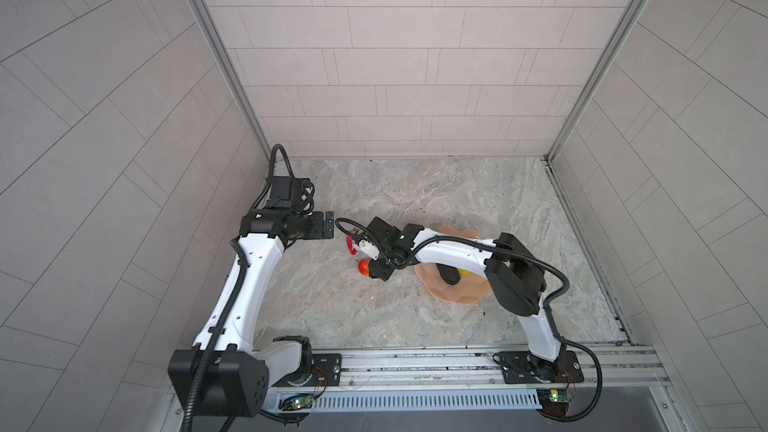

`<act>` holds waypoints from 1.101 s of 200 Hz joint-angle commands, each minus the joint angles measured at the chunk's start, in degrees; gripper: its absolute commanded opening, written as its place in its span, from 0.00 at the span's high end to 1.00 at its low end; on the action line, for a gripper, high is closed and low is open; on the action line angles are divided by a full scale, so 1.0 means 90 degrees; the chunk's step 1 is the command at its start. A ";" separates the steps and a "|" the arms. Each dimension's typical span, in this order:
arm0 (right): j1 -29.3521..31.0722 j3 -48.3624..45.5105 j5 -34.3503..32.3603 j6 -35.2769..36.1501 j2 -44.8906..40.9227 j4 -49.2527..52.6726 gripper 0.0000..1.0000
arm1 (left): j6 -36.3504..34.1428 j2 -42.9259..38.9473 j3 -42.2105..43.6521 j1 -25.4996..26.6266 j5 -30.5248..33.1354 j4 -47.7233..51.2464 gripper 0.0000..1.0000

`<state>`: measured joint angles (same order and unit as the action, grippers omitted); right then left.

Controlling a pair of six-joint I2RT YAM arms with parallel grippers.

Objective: Place and organize the fake fruits in the fruit bowl
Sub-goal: 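Carry the mango into the bowl and release it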

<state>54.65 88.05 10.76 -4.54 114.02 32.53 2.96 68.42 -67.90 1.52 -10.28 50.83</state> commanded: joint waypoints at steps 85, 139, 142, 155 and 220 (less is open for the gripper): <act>-0.0672 -0.2887 -0.1914 -0.1000 -0.3761 0.1208 0.78 | -0.0027 -0.0054 -0.0063 0.0006 -0.0078 -0.0009 0.00; -0.0662 -0.3586 -0.1926 -0.1339 -0.3897 0.1134 0.76 | -0.0021 -0.0034 -0.0061 0.0007 -0.0127 -0.0015 0.00; -0.0662 -0.3595 -0.1933 -0.1341 -0.3899 0.1124 0.75 | -0.0018 -0.0034 -0.0063 0.0007 -0.0134 -0.0013 0.00; -0.0653 -0.3641 -0.1942 -0.1351 -0.3847 0.1063 0.71 | -0.0016 -0.0024 -0.0063 0.0009 -0.0146 -0.0018 0.00; -0.0469 -0.3674 -0.1843 -0.1393 -0.3351 0.0622 0.65 | -0.0022 -0.0005 -0.0073 0.0006 -0.0156 -0.0023 0.00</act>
<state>49.34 54.41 -5.32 -16.01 82.00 39.03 2.96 68.42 -67.90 1.52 -11.38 50.81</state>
